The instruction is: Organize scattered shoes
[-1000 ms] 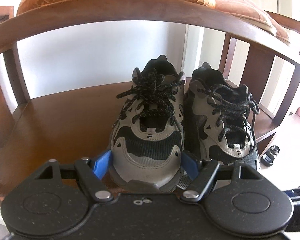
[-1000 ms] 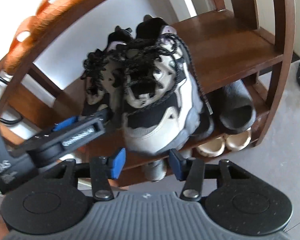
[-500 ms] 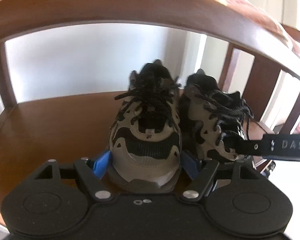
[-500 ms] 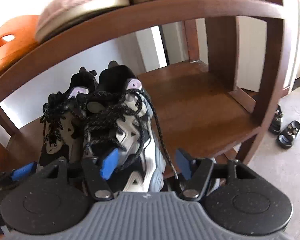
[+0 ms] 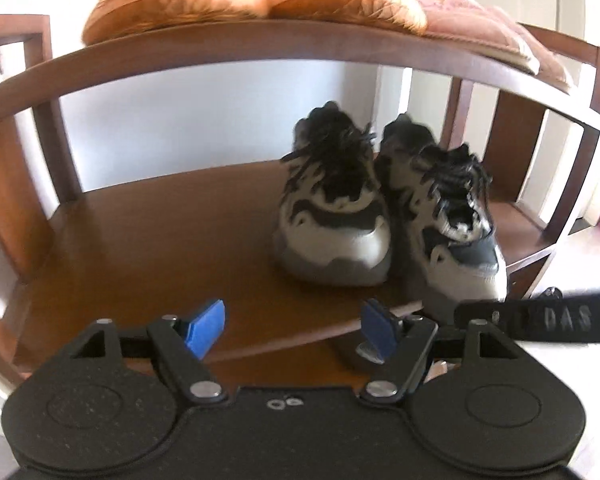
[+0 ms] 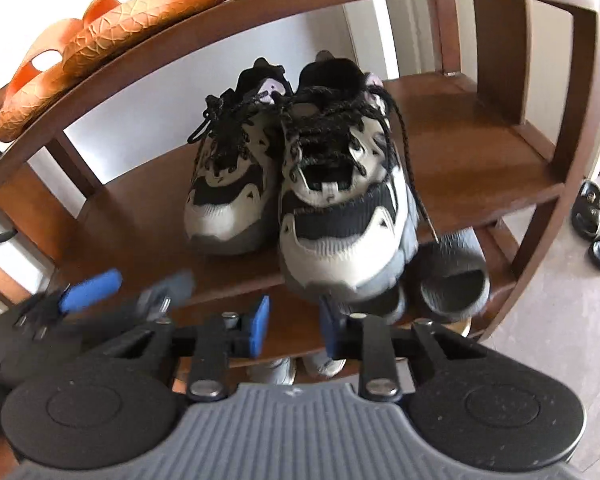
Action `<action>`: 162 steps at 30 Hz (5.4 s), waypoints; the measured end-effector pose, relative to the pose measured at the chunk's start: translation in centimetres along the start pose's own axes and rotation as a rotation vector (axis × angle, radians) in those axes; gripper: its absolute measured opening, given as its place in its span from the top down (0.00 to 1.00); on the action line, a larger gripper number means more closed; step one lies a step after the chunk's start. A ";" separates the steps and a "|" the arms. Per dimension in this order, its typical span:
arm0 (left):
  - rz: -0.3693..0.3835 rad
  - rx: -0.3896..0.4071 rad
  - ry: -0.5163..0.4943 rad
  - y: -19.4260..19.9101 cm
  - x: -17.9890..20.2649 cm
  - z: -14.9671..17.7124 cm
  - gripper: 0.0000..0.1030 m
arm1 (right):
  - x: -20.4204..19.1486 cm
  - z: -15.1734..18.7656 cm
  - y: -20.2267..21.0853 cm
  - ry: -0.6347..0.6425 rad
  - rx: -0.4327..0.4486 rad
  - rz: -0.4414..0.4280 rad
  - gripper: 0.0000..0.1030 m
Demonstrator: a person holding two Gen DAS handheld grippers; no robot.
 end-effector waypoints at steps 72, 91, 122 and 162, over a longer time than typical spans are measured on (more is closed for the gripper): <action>-0.206 -0.170 0.080 -14.4 8.4 32.0 0.24 | 20.1 31.2 -13.9 0.261 -0.061 0.066 0.13; -0.203 -0.146 0.026 -16.5 8.9 31.1 0.23 | 20.6 32.4 -16.3 0.113 0.044 0.150 0.11; -0.172 -0.036 0.061 -8.5 9.5 25.3 0.22 | 18.6 26.8 -6.8 0.155 0.266 0.163 0.05; -0.273 0.117 0.123 -3.2 6.5 22.3 0.22 | 11.6 24.7 -5.5 0.290 0.269 0.076 0.05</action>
Point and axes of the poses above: each gripper's, at about its wrist camera, not at the fingertips, and y roughly against the way its jaws point, x to its right, z to its underside, the point moved 3 cm from there along -y, roughly the way its jaws point, and after that the axes turned 7 degrees about -z, right-handed, at the moved point
